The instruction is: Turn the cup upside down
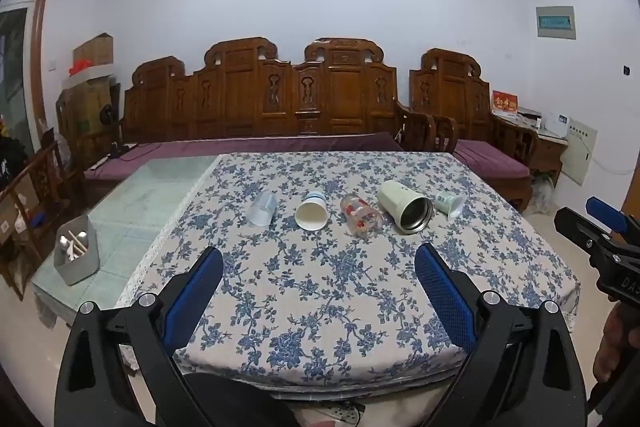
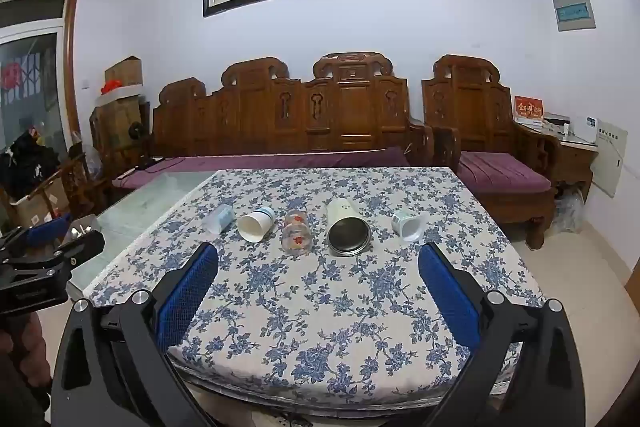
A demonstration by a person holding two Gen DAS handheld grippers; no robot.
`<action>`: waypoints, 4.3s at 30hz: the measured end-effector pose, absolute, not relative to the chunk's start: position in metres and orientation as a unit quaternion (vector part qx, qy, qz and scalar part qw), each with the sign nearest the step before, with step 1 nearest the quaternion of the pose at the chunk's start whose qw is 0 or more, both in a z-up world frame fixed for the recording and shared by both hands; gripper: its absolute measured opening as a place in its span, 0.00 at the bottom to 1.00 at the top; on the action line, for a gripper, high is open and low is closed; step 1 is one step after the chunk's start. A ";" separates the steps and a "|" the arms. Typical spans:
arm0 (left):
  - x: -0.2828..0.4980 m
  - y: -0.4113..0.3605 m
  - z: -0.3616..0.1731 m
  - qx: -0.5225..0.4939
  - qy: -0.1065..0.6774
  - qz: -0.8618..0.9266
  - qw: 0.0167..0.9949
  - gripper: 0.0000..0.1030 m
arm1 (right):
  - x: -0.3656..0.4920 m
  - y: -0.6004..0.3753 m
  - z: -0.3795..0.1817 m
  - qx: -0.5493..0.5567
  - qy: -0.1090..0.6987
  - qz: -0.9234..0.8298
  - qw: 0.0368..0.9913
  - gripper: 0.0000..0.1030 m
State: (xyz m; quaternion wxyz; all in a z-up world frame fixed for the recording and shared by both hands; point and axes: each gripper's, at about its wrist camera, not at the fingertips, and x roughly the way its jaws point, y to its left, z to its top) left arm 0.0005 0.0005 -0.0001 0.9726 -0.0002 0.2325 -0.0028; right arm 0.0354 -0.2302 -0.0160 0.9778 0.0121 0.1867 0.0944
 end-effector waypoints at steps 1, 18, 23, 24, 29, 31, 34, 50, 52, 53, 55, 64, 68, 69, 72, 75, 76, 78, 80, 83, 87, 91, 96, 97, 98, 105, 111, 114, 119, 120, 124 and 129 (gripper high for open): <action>0.000 0.001 0.000 0.000 0.231 -0.003 0.973 0.90 | 0.035 -0.230 -0.016 0.013 0.187 0.094 0.978 0.98; -0.002 -0.001 0.005 0.000 0.225 -0.004 0.974 0.90 | 0.035 -0.230 -0.014 0.016 0.185 0.096 0.978 0.98; -0.003 0.000 0.006 -0.002 0.224 -0.004 0.975 0.90 | 0.035 -0.230 -0.014 0.017 0.186 0.097 0.978 0.98; -0.003 0.000 0.007 -0.002 0.224 -0.004 0.975 0.90 | 0.035 -0.231 -0.015 0.017 0.185 0.097 0.978 0.98; -0.003 0.001 0.007 -0.002 0.223 -0.005 0.975 0.90 | 0.034 -0.228 -0.014 0.017 0.185 0.097 0.978 0.98; -0.003 0.000 0.008 -0.003 0.224 -0.005 0.975 0.90 | 0.034 -0.228 -0.014 0.017 0.185 0.097 0.978 0.98; -0.003 0.001 0.007 -0.003 0.223 -0.005 0.975 0.90 | 0.034 -0.229 -0.014 0.017 0.184 0.097 0.978 0.97; -0.003 0.002 0.007 -0.004 0.223 -0.006 0.975 0.90 | 0.034 -0.229 -0.014 0.017 0.183 0.097 0.978 0.98; -0.004 0.002 0.007 -0.005 0.223 -0.006 0.975 0.90 | 0.034 -0.229 -0.014 0.018 0.184 0.097 0.978 0.98; -0.004 0.002 0.007 -0.004 0.223 -0.006 0.975 0.90 | 0.033 -0.229 -0.013 0.018 0.184 0.097 0.978 0.98; -0.003 0.002 0.007 -0.005 0.223 -0.005 0.975 0.90 | 0.032 -0.228 -0.011 0.017 0.184 0.098 0.978 0.98; -0.002 0.003 0.007 -0.005 0.223 -0.006 0.975 0.90 | 0.032 -0.228 -0.011 0.017 0.184 0.097 0.978 0.98; -0.003 0.003 0.006 -0.005 0.223 -0.005 0.975 0.90 | 0.034 -0.227 -0.012 0.018 0.184 0.098 0.978 0.98; -0.003 0.003 0.007 -0.006 0.223 -0.006 0.975 0.90 | 0.034 -0.227 -0.012 0.018 0.184 0.098 0.978 0.98; -0.003 0.003 0.007 -0.007 0.222 -0.006 0.975 0.90 | 0.034 -0.228 -0.013 0.017 0.184 0.098 0.978 0.98; -0.002 0.003 0.009 -0.007 0.222 -0.006 0.975 0.90 | 0.033 -0.228 -0.013 0.018 0.183 0.098 0.978 0.98; -0.002 0.003 0.009 -0.007 0.222 -0.006 0.975 0.90 | 0.032 -0.227 -0.012 0.018 0.183 0.098 0.978 0.98; -0.002 0.002 0.010 -0.007 0.221 -0.006 0.975 0.90 | 0.032 -0.227 -0.012 0.019 0.183 0.098 0.978 0.98; -0.002 0.001 0.010 -0.007 0.221 -0.006 0.975 0.90 | 0.032 -0.226 -0.012 0.018 0.183 0.098 0.978 0.98; -0.002 0.001 0.010 -0.007 0.222 -0.006 0.975 0.90 | 0.032 -0.227 -0.013 0.019 0.183 0.098 0.978 0.98; -0.002 0.000 0.012 -0.006 0.224 -0.006 0.975 0.90 | 0.030 -0.223 -0.006 0.019 0.184 0.099 0.978 0.98; 0.002 0.000 0.009 -0.009 0.232 -0.008 0.973 0.90 | 0.030 -0.222 -0.007 0.018 0.188 0.099 0.977 0.98; 0.018 0.006 -0.005 -0.008 0.254 -0.017 0.967 0.90 | 0.043 -0.225 -0.020 0.022 0.201 0.106 0.974 0.98; 0.024 0.006 -0.008 -0.007 0.262 -0.020 0.965 0.90 | 0.049 -0.225 -0.023 0.021 0.206 0.109 0.972 0.98; 0.027 0.008 -0.010 -0.007 0.265 -0.023 0.964 0.90 | 0.053 -0.226 -0.027 0.022 0.208 0.111 0.972 0.98; 0.074 0.012 -0.028 0.022 0.305 -0.044 0.951 0.90 | 0.103 -0.221 -0.055 0.011 0.240 0.129 0.962 0.94; 0.120 0.018 -0.039 0.034 0.336 -0.052 0.940 0.90 | 0.159 -0.213 -0.080 -0.006 0.274 0.136 0.952 0.88; 0.145 0.022 -0.045 0.044 0.346 -0.047 0.936 0.90 | 0.185 -0.209 -0.092 -0.010 0.290 0.142 0.946 0.88; 0.190 0.035 -0.061 0.045 0.369 -0.040 0.927 0.90 | 0.220 -0.197 -0.111 -0.024 0.309 0.150 0.939 0.87; 0.200 0.039 -0.066 0.045 0.375 -0.034 0.925 0.90 | 0.223 -0.195 -0.114 -0.026 0.311 0.152 0.938 0.85; 0.230 0.047 -0.079 0.036 0.389 -0.033 0.920 0.90 | 0.242 -0.188 -0.127 -0.029 0.326 0.159 0.932 0.83; 0.266 0.045 -0.090 0.032 0.409 -0.039 0.911 0.84 | 0.256 -0.180 -0.139 -0.025 0.336 0.171 0.926 0.81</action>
